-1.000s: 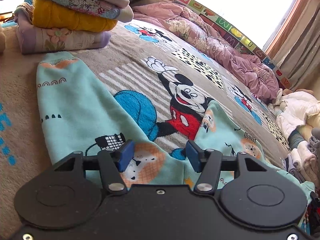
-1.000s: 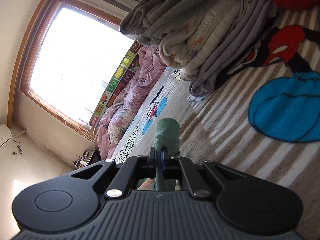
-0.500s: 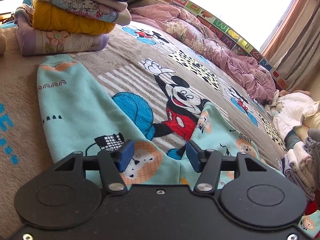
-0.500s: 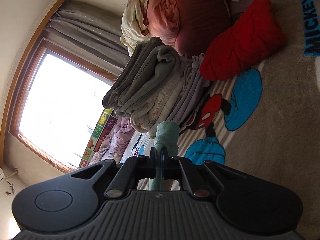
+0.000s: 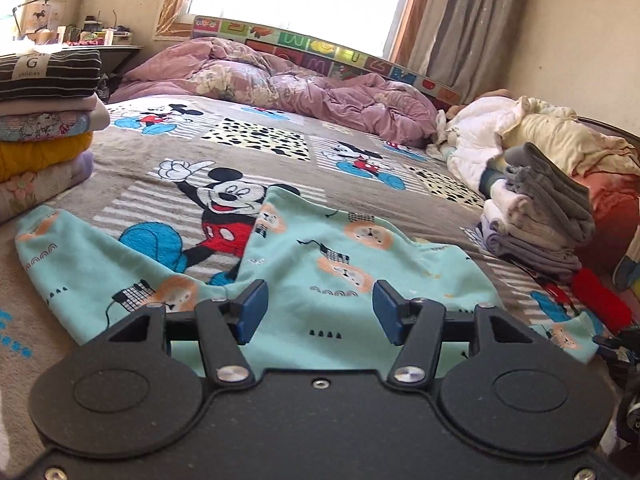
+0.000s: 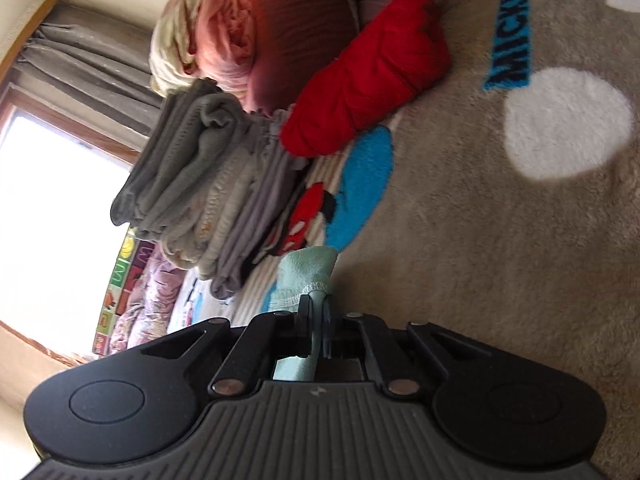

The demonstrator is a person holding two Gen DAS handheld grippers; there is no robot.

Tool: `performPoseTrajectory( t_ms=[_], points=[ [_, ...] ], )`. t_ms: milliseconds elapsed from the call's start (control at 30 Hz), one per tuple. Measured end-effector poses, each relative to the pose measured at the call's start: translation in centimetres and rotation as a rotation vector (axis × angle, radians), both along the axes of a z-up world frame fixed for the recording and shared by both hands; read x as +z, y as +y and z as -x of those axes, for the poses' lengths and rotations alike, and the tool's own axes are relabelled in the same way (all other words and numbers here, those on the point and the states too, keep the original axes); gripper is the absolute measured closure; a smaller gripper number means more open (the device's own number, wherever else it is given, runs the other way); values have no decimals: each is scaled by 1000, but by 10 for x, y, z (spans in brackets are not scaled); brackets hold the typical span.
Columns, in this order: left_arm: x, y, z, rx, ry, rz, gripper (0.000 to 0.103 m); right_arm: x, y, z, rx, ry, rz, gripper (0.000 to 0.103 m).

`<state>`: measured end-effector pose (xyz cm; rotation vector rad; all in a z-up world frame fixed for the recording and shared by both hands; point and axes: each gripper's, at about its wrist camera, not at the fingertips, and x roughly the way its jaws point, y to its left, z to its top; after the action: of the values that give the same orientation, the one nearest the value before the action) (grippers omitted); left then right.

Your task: Fold clothes

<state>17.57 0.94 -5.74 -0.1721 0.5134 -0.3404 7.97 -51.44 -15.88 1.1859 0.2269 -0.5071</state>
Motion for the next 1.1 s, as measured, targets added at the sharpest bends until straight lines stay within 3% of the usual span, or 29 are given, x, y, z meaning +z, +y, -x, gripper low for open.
performPoseTrajectory(
  t_ms=[33,100,133,167,233,300,400,467,600,633,667,733,800,900,1000,1100],
  points=[
    [0,-5,9,-26,-4,-16,46,0,0,1,-12,17,6,85],
    [-1,-24,30,-98,-36,-89,46,11,5,10,-36,0,83,69],
    [-1,-34,41,-141,-53,-125,46,17,9,16,-46,-9,121,50],
    [-2,-44,51,-186,-69,-160,46,21,12,22,-48,-24,140,43],
    [-6,-67,72,-300,-96,-230,46,28,18,34,-34,-66,154,43],
    [-17,-95,91,-413,-148,-362,46,36,28,44,15,-116,175,43],
    [-40,-130,106,-478,-224,-580,46,39,53,47,196,-172,166,43],
    [-50,-142,105,-494,-237,-644,46,31,80,38,361,-154,128,43],
    [-72,-161,103,-498,-290,-813,87,9,136,11,658,-96,56,43],
    [-77,-164,104,-492,-331,-865,95,6,149,5,713,-83,69,43],
    [-79,-167,109,-454,-427,-934,95,3,158,0,755,-73,82,43],
    [-82,-170,118,-404,-613,-1045,95,1,167,-3,775,-71,100,43],
    [-94,-172,118,-401,-696,-1119,95,-3,163,-3,756,-96,52,44],
    [-130,-170,112,-539,-640,-1270,97,-8,160,-2,736,-135,-16,44],
    [-121,-166,110,-568,-590,-1221,98,-10,162,-5,740,-153,-29,43],
    [-97,-156,107,-579,-501,-1107,90,-10,167,-12,755,-149,-21,43]
  ],
)
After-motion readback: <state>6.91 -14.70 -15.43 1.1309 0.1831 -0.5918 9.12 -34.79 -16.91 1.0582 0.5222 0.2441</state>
